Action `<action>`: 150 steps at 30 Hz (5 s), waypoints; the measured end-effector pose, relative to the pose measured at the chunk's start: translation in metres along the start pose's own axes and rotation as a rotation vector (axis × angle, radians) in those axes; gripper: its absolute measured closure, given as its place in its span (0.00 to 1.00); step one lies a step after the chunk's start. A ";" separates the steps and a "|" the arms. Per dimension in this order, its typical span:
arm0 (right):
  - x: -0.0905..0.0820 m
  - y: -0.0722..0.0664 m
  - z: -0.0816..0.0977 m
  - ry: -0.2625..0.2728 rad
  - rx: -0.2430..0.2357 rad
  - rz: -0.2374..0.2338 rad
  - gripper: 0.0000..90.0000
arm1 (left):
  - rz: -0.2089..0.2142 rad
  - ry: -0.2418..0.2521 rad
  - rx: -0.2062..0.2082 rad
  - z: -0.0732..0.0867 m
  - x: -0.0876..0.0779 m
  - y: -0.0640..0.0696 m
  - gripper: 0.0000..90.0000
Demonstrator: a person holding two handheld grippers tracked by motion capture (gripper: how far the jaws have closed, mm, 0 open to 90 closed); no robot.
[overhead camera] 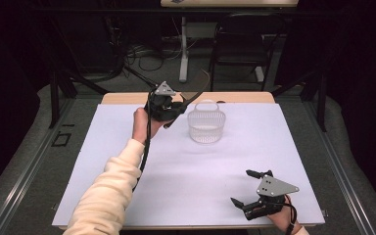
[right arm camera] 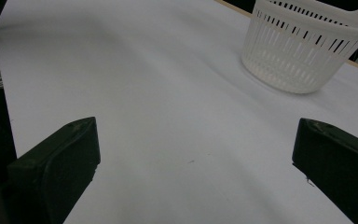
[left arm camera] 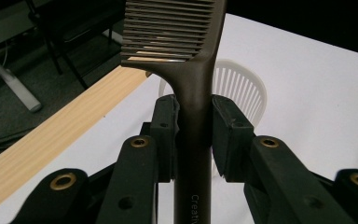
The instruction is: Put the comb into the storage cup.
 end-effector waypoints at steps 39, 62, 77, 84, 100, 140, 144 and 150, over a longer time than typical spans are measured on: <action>0.000 0.000 0.000 -0.003 0.001 0.001 0.00 | 0.014 0.034 0.028 -0.012 0.015 0.006 0.80; 0.000 0.000 0.000 -0.002 0.001 0.001 0.00 | 0.016 0.076 0.039 -0.018 0.026 0.009 0.80; 0.000 0.000 0.000 -0.004 0.002 0.001 0.00 | 0.012 0.086 0.042 -0.018 0.033 0.010 0.80; 0.000 0.000 0.000 -0.005 0.003 0.002 0.00 | 0.021 0.092 0.052 -0.019 0.037 0.011 0.80; 0.000 0.000 0.001 -0.006 0.005 0.001 0.00 | 0.034 0.114 0.099 -0.023 0.048 0.014 0.80; -0.001 0.001 0.000 0.000 0.001 0.004 0.00 | 0.059 0.151 0.146 -0.027 0.078 0.023 0.80; -0.001 0.001 0.000 0.001 0.001 0.004 0.00 | 0.069 0.159 0.145 -0.026 0.080 0.024 0.80; -0.001 0.001 0.000 0.004 0.003 0.004 0.00 | 0.079 0.161 0.136 -0.024 0.085 0.024 0.80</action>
Point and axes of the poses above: each handheld gripper's, and its own axes: x roughly forward along the jaws, z roughly out of its underside, y roughly to its right, the point moved 7 cm from there along x, roughly forward along the jaws, and after that the axes turned 6 degrees about -x, right-handed, at the moved point
